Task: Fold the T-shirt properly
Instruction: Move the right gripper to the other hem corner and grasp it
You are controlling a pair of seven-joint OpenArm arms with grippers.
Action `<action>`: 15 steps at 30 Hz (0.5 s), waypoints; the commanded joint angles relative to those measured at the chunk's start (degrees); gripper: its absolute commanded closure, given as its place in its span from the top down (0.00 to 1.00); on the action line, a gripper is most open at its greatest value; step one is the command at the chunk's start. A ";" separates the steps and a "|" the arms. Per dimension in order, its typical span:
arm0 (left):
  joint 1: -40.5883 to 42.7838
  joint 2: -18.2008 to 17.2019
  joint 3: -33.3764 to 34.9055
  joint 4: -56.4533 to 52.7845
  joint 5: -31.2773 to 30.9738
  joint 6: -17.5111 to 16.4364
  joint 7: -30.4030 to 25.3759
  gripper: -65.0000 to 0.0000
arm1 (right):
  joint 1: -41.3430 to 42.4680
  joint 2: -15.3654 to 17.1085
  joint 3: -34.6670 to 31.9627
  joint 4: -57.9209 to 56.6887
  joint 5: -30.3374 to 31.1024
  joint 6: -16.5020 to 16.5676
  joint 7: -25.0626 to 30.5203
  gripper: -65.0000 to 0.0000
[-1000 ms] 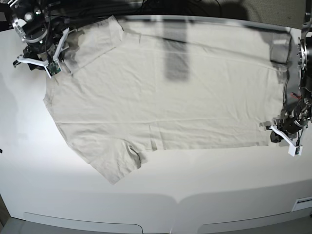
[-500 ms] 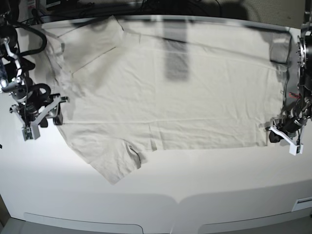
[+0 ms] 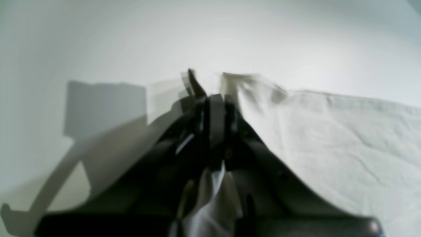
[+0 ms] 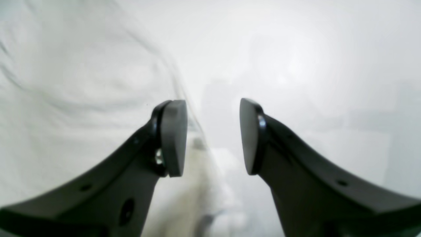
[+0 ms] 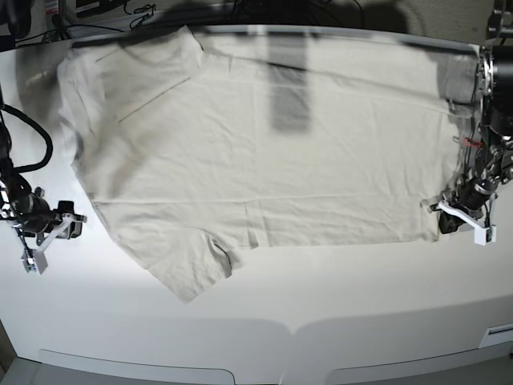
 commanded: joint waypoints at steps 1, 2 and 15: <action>0.00 0.28 0.20 -0.13 1.92 0.00 4.26 0.00 | 4.42 0.68 -1.84 -1.38 -0.17 0.39 1.88 0.42; 0.00 0.39 0.15 -0.13 1.92 0.02 4.22 0.00 | 7.08 -0.07 -4.59 -3.82 -0.13 0.42 2.19 0.42; 0.02 0.57 0.07 -0.13 1.92 0.02 4.07 0.00 | 33.38 -20.74 -27.69 -47.06 -9.75 9.01 5.09 0.41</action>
